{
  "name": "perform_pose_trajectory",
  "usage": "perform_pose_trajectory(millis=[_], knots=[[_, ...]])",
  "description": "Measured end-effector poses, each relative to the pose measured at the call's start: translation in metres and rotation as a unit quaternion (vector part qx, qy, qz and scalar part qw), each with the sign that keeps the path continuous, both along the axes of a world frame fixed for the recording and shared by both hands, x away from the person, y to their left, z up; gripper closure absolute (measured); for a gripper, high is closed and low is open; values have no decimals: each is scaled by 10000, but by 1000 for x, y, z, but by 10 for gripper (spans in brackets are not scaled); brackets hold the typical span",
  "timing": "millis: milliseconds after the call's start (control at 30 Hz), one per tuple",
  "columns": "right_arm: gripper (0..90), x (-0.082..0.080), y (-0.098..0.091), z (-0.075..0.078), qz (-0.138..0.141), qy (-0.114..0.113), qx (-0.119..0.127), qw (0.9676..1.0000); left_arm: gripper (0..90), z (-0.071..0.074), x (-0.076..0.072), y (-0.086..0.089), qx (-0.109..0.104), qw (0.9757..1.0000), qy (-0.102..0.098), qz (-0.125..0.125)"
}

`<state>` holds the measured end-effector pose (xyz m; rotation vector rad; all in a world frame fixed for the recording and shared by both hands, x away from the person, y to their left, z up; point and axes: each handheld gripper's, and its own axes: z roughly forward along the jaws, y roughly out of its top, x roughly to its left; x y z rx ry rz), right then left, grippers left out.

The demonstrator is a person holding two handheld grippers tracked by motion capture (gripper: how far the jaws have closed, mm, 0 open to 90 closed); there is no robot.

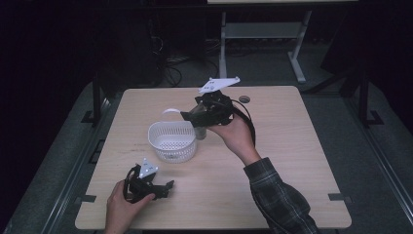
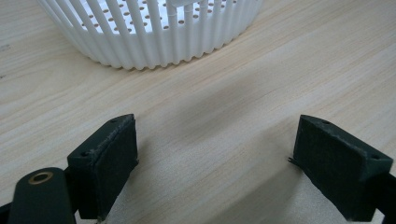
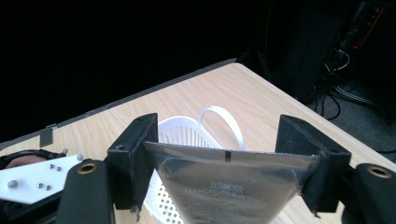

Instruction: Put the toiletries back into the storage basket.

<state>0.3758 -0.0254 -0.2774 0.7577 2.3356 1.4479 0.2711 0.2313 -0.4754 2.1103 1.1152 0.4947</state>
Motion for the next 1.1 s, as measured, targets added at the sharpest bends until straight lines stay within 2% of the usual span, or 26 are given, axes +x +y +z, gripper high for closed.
perform_pose_trajectory(millis=[567,1100], knots=[[302,6,22,3,133,-30,9,9999,126,0,0,0,-26,10000,15,3],[301,13,39,-13,290,125,26,9995,126,0,0,0,-26,10000,7,-5]])
